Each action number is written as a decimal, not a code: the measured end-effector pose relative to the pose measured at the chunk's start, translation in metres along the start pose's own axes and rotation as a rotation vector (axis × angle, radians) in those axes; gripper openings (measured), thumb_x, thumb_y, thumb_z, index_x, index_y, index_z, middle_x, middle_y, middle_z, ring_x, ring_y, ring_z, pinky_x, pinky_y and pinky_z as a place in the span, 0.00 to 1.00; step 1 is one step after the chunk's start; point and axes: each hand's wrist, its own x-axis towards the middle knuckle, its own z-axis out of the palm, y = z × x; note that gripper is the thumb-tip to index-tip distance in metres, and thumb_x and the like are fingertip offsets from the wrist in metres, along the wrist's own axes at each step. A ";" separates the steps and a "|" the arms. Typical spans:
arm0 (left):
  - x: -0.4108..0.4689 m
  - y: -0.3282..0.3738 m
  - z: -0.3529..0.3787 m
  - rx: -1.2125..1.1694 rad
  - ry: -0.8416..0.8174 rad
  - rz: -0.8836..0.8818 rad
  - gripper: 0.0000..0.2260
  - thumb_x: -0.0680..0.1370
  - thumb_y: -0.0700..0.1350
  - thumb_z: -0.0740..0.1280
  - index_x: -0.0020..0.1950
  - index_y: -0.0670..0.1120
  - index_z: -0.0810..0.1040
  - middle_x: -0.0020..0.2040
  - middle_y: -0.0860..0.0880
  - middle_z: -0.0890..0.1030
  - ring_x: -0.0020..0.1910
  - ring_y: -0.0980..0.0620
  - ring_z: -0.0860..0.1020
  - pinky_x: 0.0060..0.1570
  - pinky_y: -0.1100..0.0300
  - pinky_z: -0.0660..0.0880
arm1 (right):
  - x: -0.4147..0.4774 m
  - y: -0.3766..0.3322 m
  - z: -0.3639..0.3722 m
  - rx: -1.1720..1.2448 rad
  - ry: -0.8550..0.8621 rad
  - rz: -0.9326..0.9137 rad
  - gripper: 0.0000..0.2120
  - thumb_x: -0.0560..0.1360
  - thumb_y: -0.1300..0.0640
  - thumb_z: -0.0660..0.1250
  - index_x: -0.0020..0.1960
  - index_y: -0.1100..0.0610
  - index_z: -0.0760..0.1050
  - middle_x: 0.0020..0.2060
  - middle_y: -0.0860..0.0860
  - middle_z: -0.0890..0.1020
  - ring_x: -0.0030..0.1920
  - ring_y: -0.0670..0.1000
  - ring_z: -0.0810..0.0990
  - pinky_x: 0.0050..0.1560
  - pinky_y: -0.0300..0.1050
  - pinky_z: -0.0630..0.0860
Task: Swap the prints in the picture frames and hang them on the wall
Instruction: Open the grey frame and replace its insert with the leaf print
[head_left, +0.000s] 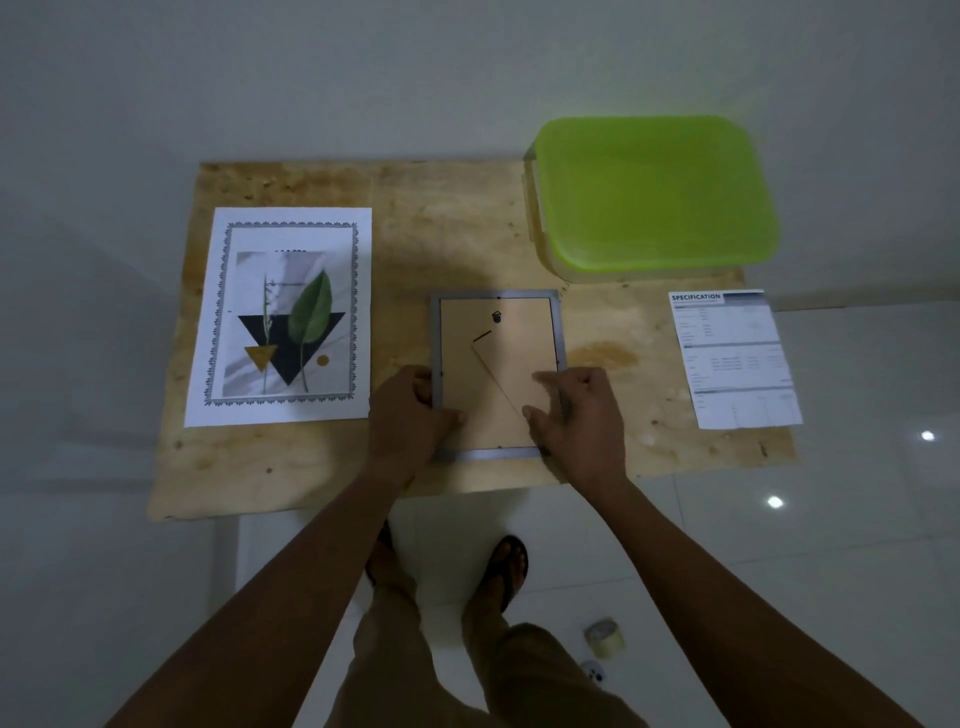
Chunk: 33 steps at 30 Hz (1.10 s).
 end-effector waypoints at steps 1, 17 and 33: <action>-0.001 -0.001 0.001 0.004 -0.003 0.010 0.28 0.65 0.43 0.81 0.63 0.45 0.76 0.46 0.55 0.78 0.41 0.62 0.76 0.32 0.76 0.71 | -0.007 0.003 0.002 -0.005 -0.039 -0.073 0.19 0.72 0.50 0.77 0.61 0.51 0.81 0.56 0.51 0.75 0.54 0.51 0.76 0.51 0.49 0.78; -0.012 0.005 0.000 0.133 0.029 0.130 0.27 0.64 0.47 0.82 0.60 0.41 0.80 0.42 0.50 0.79 0.42 0.49 0.78 0.44 0.52 0.78 | -0.020 0.012 0.020 0.077 -0.129 -0.077 0.11 0.67 0.45 0.80 0.48 0.45 0.87 0.57 0.44 0.73 0.52 0.51 0.72 0.54 0.54 0.72; -0.011 0.010 -0.009 0.160 0.005 0.089 0.25 0.63 0.47 0.83 0.56 0.39 0.83 0.39 0.49 0.81 0.39 0.52 0.78 0.43 0.55 0.77 | 0.026 -0.018 0.022 -0.035 -0.366 0.255 0.17 0.54 0.48 0.83 0.37 0.40 0.78 0.48 0.50 0.79 0.52 0.53 0.79 0.54 0.51 0.78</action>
